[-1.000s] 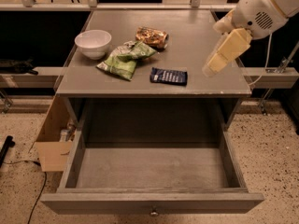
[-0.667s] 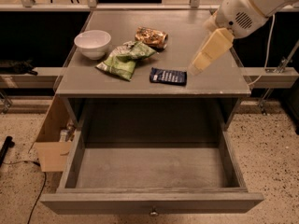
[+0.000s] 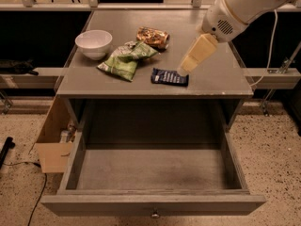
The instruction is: Place rxbar blueberry into top drawer
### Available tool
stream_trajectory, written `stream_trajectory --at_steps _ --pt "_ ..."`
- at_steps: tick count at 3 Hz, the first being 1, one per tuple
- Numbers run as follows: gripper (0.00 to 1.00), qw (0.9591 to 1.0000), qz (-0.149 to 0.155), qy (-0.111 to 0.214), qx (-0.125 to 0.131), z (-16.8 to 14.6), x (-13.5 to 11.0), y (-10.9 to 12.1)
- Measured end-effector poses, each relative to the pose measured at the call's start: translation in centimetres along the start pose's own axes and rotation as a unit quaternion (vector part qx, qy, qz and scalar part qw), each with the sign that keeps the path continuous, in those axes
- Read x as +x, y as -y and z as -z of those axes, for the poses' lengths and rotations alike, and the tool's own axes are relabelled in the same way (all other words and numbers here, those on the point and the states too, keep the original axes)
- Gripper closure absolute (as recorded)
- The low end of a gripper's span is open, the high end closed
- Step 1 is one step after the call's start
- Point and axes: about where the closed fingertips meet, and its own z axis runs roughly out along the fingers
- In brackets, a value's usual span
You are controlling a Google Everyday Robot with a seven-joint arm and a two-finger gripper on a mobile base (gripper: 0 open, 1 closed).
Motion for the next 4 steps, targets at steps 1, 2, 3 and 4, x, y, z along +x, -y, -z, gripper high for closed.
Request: stream_trajectory --at_steps 1,2,3,4 --pt "0.00 0.9996 -0.024 -0.015 0.009 -2.7 1.6 1.6" --pt "0.00 0.9980 -0.046 -0.040 0.019 -5.1 3.9 2.6" --pt "0.00 0.9978 -0.047 -0.042 0.020 -5.3 4.0 2.6" --pt "0.00 0.9976 -0.049 -0.049 0.005 -6.8 4.1 2.4"
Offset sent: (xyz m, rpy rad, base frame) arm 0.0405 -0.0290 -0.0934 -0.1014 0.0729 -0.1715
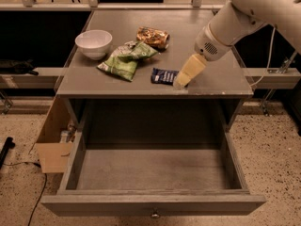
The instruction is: Place rxbar blueberry into top drawer
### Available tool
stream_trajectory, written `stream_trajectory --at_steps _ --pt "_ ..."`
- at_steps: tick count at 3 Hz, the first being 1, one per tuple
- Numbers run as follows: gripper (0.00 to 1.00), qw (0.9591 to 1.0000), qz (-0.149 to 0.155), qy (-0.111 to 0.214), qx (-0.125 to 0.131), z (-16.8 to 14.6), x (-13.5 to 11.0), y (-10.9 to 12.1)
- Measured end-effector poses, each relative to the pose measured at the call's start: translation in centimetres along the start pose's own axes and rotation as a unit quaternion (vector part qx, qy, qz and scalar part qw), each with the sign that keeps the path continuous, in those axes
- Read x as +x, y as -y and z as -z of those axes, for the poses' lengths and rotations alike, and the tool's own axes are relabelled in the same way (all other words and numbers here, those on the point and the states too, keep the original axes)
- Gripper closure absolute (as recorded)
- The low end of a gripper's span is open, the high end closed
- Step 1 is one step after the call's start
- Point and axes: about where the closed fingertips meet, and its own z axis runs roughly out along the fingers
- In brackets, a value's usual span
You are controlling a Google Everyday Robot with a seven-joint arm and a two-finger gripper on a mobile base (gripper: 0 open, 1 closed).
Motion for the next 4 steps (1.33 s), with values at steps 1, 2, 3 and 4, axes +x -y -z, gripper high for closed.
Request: stream_trajectory --at_steps 1,2,3,4 --pt "0.00 0.9992 -0.005 -0.038 -0.013 -5.07 0.56 1.24" --pt "0.00 0.9991 -0.005 -0.041 -0.014 -5.44 0.60 1.33" --pt "0.18 0.9991 -0.005 -0.041 -0.014 -5.44 0.60 1.33" --pt "0.49 0.9991 -0.005 -0.041 -0.014 -5.45 0.60 1.32"
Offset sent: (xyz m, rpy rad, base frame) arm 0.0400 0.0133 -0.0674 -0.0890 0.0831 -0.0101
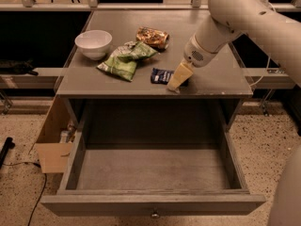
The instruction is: Place rxbar blueberry into top drawer
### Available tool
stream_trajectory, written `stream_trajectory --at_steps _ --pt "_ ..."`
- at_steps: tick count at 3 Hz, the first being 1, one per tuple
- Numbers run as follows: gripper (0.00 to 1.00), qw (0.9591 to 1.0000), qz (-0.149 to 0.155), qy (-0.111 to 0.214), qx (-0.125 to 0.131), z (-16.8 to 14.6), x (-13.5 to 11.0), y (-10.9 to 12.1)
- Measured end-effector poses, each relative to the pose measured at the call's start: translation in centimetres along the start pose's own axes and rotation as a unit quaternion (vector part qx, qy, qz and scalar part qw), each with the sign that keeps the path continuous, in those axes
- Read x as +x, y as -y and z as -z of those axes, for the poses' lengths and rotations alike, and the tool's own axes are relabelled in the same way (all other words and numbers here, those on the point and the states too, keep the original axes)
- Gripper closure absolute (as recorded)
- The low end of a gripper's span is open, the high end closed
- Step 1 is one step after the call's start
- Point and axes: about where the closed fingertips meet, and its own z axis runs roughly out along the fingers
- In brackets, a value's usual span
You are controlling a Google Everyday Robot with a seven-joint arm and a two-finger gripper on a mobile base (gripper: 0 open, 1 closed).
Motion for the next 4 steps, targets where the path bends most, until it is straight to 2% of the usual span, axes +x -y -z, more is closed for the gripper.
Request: stream_trajectory --at_steps 2,4 --pt "0.96 1.0000 0.000 0.000 0.000 -0.01 0.00 0.00" --pt "1.00 1.0000 0.000 0.000 0.000 0.04 -0.03 0.00"
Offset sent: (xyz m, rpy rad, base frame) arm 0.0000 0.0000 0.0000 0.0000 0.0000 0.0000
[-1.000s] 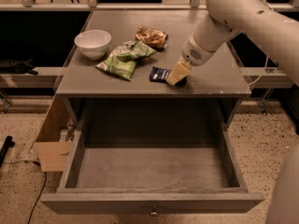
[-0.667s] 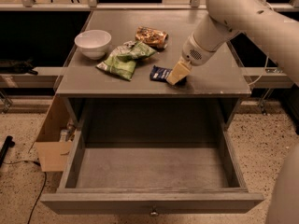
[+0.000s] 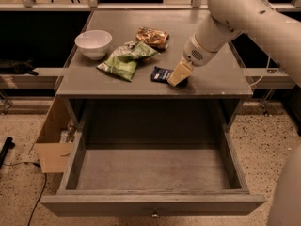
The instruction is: Place rxbar blueberry into top drawer
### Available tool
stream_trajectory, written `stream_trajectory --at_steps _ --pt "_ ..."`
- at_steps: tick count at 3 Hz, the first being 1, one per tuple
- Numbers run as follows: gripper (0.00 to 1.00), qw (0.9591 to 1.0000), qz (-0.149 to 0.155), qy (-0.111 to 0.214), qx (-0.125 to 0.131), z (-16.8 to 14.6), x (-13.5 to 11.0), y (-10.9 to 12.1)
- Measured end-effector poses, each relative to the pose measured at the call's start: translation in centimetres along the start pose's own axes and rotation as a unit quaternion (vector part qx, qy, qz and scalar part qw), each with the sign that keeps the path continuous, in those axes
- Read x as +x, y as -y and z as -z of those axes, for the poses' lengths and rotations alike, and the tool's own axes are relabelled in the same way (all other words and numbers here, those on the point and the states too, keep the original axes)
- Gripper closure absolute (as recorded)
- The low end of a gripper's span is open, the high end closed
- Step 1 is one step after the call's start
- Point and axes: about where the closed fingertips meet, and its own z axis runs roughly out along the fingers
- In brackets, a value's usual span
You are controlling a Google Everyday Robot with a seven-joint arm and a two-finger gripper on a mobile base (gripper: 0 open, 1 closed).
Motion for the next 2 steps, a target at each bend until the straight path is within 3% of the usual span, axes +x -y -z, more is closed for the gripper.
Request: stream_trajectory --at_steps 2 --pt "1.00 1.0000 0.000 0.000 0.000 0.94 -0.45 0.04"
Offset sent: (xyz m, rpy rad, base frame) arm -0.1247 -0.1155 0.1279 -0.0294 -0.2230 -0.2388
